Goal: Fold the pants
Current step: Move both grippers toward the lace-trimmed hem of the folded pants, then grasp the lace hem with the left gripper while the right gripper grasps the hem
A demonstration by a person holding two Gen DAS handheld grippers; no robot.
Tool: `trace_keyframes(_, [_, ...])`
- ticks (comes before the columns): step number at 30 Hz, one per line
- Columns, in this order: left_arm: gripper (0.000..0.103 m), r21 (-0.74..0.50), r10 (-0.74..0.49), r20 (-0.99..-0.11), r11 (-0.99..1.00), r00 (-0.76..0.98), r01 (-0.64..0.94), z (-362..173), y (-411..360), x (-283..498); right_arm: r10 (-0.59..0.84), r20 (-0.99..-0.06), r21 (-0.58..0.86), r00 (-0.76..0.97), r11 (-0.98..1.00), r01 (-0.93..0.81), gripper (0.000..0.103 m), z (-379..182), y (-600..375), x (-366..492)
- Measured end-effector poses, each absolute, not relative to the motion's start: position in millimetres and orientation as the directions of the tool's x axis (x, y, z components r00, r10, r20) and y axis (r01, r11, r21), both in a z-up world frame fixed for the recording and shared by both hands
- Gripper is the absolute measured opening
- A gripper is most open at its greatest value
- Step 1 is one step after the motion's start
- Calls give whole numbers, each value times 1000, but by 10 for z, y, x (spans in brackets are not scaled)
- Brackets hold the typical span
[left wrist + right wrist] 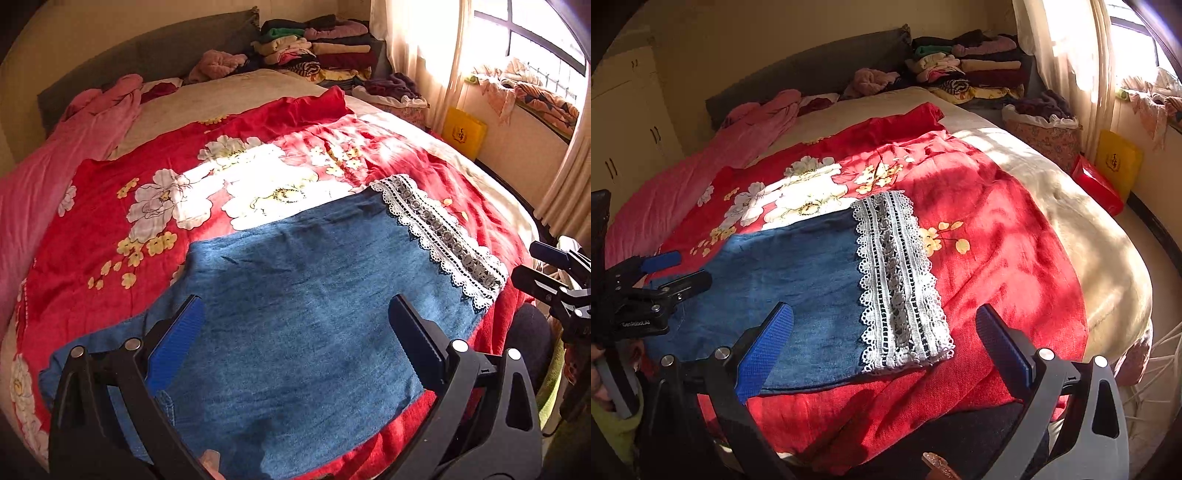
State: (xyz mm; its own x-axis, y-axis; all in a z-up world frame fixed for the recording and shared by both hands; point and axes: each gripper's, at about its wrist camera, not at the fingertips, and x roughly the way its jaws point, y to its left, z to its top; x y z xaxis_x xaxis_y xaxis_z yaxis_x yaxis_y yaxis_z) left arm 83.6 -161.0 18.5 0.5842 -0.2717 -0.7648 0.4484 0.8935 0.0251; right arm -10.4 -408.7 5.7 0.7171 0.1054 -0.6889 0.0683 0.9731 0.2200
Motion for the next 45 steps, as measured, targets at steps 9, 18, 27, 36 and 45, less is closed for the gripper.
trace_keyframes(9, [93, 19, -288, -792, 869, 538, 494, 38, -1856, 1157, 76, -714, 183, 696, 980, 80, 99, -49, -4022, 3])
trace_keyframes(18, [93, -19, -320, -797, 860, 512, 509, -37, -2054, 1487, 71, -739, 170, 670, 982, 84, 99, -177, -3980, 130])
trace_keyframes(27, [93, -36, -356, -815, 819, 458, 573, -177, -2403, 1839, 72, -749, 188, 659, 976, 107, 99, -282, -4031, 175])
trace_keyframes(36, [93, -56, -382, -832, 780, 402, 624, -364, -2717, 2160, 92, -754, 218, 650, 969, 115, 99, -365, -4080, 247])
trace_keyframes(45, [50, -169, -468, -837, 714, 284, 679, -545, -2951, 2241, 137, -758, 274, 638, 954, 121, 79, -452, -4149, 349])
